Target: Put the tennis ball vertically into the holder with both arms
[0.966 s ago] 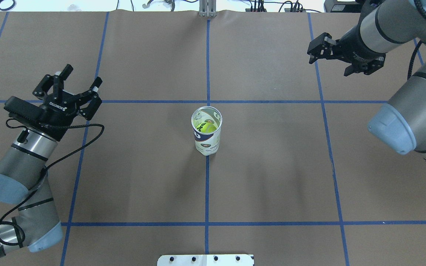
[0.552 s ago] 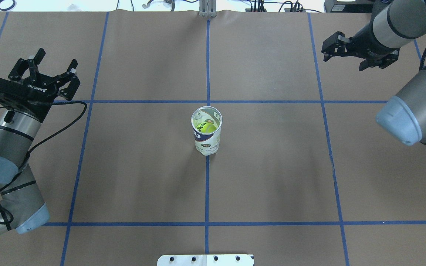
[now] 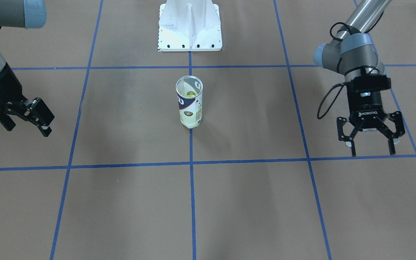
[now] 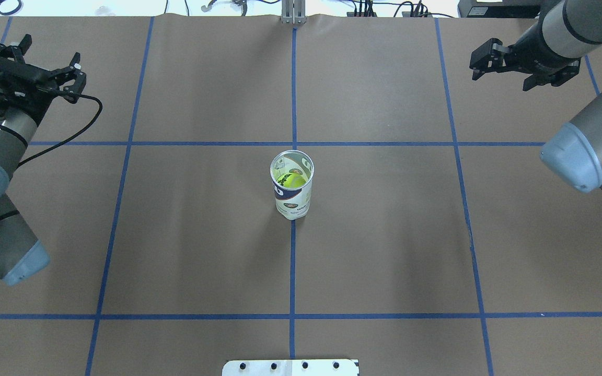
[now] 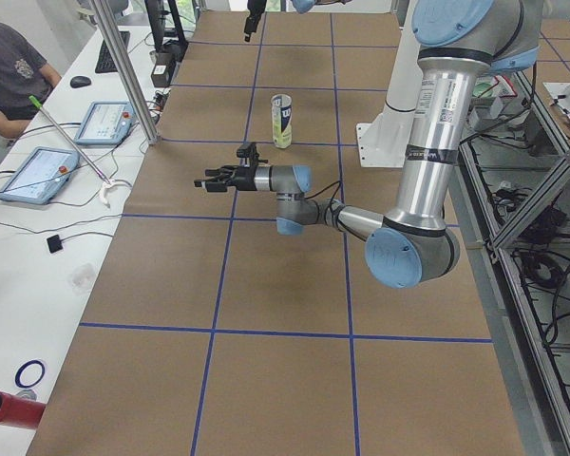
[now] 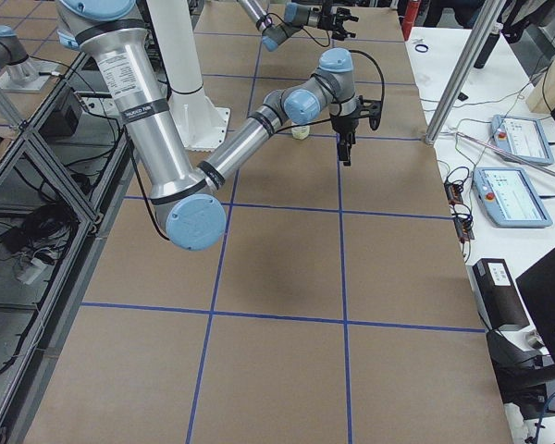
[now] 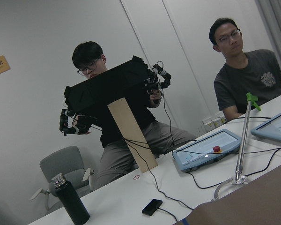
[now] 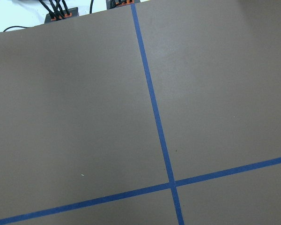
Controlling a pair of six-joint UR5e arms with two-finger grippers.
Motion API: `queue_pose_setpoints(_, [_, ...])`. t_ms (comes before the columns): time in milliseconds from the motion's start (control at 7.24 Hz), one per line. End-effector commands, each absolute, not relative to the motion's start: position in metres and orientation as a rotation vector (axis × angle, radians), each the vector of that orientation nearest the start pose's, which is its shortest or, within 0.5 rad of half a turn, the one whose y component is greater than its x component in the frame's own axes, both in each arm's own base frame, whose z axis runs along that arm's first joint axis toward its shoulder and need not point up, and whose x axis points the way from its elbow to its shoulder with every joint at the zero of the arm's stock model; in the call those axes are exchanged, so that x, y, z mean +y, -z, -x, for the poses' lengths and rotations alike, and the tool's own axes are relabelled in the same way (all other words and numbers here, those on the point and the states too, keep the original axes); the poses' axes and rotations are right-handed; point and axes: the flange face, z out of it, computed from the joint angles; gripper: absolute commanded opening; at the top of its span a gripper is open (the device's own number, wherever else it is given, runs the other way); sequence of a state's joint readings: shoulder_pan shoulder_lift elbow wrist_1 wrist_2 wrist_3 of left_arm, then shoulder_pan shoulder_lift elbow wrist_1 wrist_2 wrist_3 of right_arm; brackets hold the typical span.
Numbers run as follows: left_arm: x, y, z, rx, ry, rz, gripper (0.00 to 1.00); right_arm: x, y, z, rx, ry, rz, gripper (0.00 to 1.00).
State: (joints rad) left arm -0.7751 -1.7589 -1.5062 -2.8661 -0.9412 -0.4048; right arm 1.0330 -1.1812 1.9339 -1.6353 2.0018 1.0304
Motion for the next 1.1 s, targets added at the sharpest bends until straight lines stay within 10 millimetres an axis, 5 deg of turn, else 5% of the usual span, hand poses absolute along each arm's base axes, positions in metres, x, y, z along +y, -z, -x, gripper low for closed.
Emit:
queue_pose_setpoints(0, [-0.573, -0.433, -0.211, 0.403, 0.057, -1.177, 0.87, -0.55, -0.293, 0.217, -0.77, -0.307, -0.2, 1.0])
queue_pose_setpoints(276, [-0.599, -0.41, -0.18, 0.518, 0.064, -0.868, 0.87, -0.553, -0.295, 0.211, -0.766, -0.303, -0.202, 1.0])
queue_pose_setpoints(552, [-0.603, -0.402, -0.13, 0.631, 0.025, -0.514, 0.88, -0.564, -0.312, 0.2, -0.744, -0.263, -0.198, 1.0])
queue_pose_setpoints(690, [-0.599, -0.405, -0.098, 0.672, -0.094, -0.492, 0.88, -0.574, -0.323, 0.184, -0.748, -0.245, -0.18, 1.0])
queue_pose_setpoints(828, [-0.585, -0.439, -0.054, 0.683, -0.141, -0.472, 0.77, -0.583, -0.338, 0.167, -0.753, -0.218, -0.16, 1.0])
queue_pose_setpoints(966, [-0.579, -0.439, -0.048, 0.69, -0.197, -0.489, 0.82, -0.581, -0.357, 0.154, -0.742, -0.19, -0.151, 1.0])
